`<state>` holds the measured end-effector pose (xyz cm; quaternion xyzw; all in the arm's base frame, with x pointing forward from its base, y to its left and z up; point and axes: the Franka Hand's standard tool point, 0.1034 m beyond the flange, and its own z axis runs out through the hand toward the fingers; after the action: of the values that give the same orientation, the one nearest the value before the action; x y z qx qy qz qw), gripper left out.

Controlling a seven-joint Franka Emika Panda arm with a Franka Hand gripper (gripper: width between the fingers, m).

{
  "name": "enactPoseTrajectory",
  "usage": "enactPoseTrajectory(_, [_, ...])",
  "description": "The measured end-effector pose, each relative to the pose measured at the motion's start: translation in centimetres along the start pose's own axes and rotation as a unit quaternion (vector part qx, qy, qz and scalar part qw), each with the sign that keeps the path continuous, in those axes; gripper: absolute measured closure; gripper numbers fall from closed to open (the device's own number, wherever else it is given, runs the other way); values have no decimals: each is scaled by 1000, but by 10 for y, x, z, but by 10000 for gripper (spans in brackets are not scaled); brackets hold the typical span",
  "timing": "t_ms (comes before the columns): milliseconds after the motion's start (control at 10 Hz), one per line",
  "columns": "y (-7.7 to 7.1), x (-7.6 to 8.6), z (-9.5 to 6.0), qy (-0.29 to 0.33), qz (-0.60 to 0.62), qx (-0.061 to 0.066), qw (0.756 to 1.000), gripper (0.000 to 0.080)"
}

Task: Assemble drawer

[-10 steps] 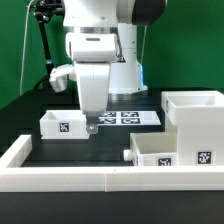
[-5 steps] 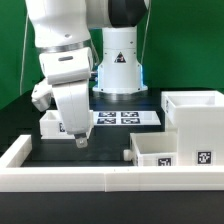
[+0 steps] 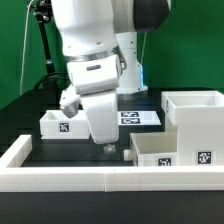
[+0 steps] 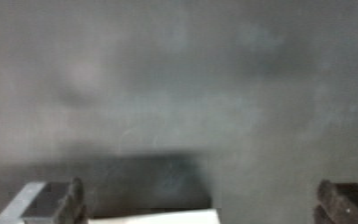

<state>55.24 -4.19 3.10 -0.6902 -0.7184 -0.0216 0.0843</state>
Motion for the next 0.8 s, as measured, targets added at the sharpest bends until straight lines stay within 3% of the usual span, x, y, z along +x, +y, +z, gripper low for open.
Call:
enactPoseTrajectory(600, [-2,1,3,1,11,3,1000,150])
enactPoseTrajectory(800, [-1,14,7,3,8,8,1000,150])
